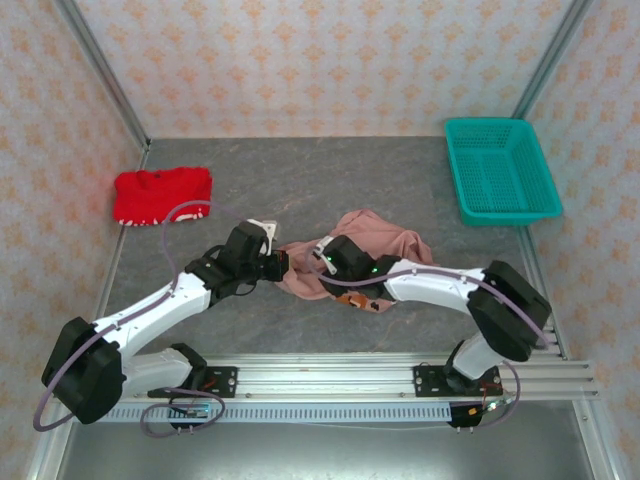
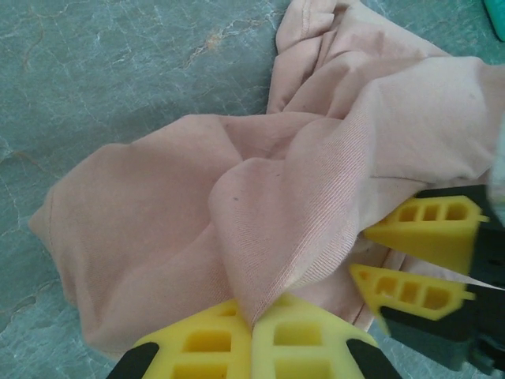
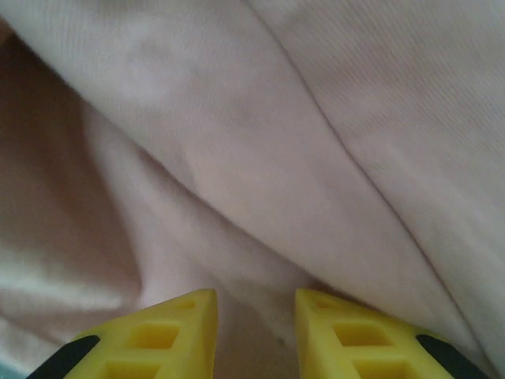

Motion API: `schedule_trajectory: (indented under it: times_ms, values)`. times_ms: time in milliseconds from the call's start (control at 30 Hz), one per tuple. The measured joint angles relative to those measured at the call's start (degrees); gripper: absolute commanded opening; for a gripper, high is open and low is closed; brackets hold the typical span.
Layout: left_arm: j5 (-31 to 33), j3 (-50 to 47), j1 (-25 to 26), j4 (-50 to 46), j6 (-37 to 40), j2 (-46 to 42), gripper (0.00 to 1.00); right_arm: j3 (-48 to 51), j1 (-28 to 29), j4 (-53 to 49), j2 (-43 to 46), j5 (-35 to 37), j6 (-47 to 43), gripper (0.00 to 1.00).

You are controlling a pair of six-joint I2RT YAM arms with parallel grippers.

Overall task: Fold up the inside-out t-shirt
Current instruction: Adjust the T-shirt at the center of the table.

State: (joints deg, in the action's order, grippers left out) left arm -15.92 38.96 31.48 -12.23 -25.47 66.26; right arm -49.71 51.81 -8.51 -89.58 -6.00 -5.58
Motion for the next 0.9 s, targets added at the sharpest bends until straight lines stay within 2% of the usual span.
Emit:
schedule_trajectory:
  times_ms: [300,567,633,767,800,900]
  values:
    - [0.02,0.20,0.00,-0.22,0.07,0.00,0.00,-6.82,-2.93,2.03,-4.70,-0.48,-3.23,0.44]
    - [0.28,0.22,0.00,-0.39,0.48,0.00,0.00,-7.54,-3.93,1.27,-8.92,-3.08,-5.01,0.49]
    - [0.50,0.22,0.00,-0.42,0.50,0.00,0.00,-7.96,-3.93,0.81,-9.60,-3.48,-5.22,0.43]
    - [1.81,0.22,-0.04,-1.03,0.48,-0.04,0.00,-8.50,-4.24,0.26,-10.60,-3.56,-5.73,0.09]
    - [2.10,0.22,-0.04,-1.38,0.48,-0.13,0.00,-8.50,-4.44,0.22,-10.56,-3.72,-5.49,0.03]
    - [2.93,0.22,-0.24,-1.73,0.46,-0.57,0.00,-8.46,-5.51,-0.22,-9.46,-4.61,-5.18,0.00]
